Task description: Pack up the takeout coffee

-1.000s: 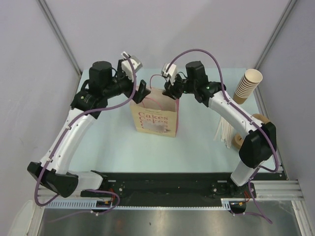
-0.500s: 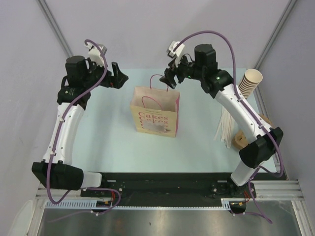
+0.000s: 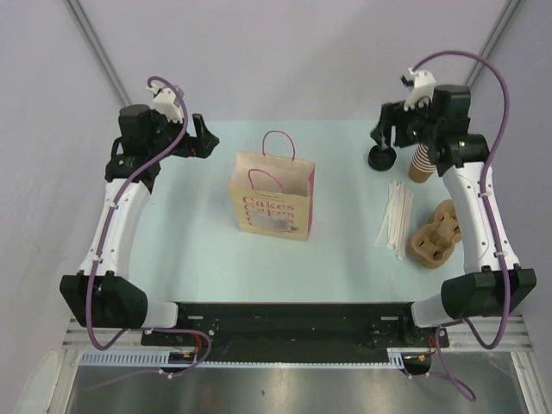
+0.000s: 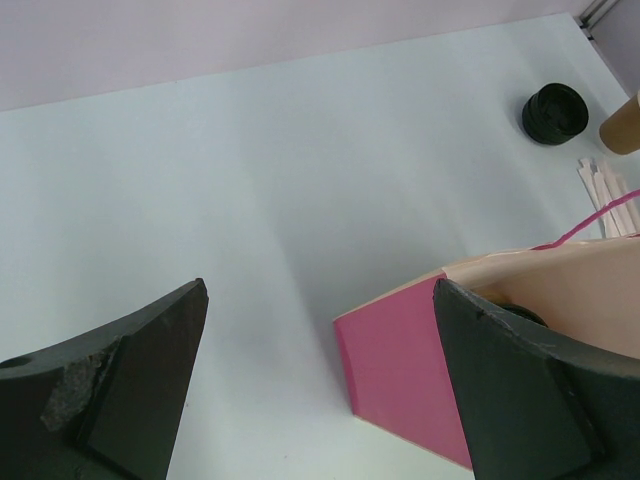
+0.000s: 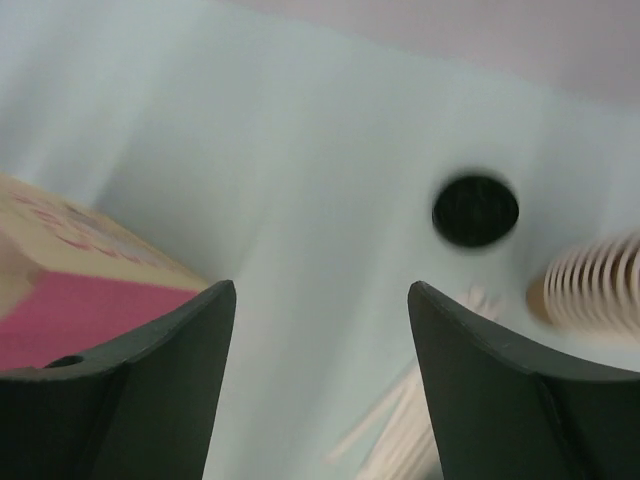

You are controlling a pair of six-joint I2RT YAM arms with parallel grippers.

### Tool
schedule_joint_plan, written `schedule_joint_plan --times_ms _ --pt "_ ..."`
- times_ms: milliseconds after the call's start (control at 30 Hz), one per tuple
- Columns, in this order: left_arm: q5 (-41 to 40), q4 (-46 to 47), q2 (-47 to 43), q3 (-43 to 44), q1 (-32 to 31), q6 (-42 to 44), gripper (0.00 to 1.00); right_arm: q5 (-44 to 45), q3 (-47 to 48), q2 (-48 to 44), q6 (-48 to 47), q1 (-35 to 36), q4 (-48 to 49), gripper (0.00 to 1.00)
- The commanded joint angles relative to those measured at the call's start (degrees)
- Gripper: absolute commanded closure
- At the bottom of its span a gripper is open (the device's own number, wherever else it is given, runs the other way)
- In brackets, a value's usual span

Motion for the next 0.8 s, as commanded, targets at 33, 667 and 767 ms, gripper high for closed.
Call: schedule_joint_plan --times_ms 33,667,767 --pt "0.71 4.16 -0.56 -2.32 0.23 -1.87 0.01 7.77 -13.81 -0.16 7.47 -5.68 -9.33 0.30" --pt "0.80 2.23 -6.28 -10.06 0.23 0.41 0.00 18.77 -32.63 14.86 20.67 -6.91 5.78 0.63" --pt "0.80 2.23 -6.36 -10.67 0.31 0.41 0.01 19.13 -32.63 17.06 20.76 -8.31 6.93 0.64"
